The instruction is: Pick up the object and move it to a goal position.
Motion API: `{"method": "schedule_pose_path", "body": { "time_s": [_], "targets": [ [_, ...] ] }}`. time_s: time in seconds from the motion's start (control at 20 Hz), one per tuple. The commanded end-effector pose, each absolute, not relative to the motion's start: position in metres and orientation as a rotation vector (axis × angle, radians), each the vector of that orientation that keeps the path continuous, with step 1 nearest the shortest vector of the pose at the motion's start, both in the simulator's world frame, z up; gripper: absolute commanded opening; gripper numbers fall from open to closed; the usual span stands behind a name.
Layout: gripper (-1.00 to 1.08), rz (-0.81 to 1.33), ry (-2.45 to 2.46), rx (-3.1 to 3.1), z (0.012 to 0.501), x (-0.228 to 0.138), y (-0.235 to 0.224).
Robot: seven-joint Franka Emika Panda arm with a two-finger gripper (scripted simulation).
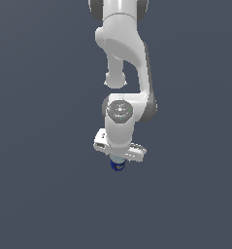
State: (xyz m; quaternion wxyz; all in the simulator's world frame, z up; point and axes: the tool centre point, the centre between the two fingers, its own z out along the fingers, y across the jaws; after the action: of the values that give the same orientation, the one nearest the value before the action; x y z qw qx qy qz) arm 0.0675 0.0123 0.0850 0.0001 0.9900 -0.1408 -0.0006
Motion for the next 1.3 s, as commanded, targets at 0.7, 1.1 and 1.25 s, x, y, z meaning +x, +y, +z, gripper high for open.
{"method": "schedule_pose_path", "body": {
  "time_s": [0.7, 1.1, 1.25],
  "targets": [
    [-1.0, 0.0, -0.444, 3.11, 0.074, 0.069, 0.012],
    [-1.0, -0.003, -0.443, 3.11, 0.079, 0.064, 0.006],
    [-1.0, -0.003, -0.443, 3.11, 0.087, 0.059, -0.003]
  ]
}}
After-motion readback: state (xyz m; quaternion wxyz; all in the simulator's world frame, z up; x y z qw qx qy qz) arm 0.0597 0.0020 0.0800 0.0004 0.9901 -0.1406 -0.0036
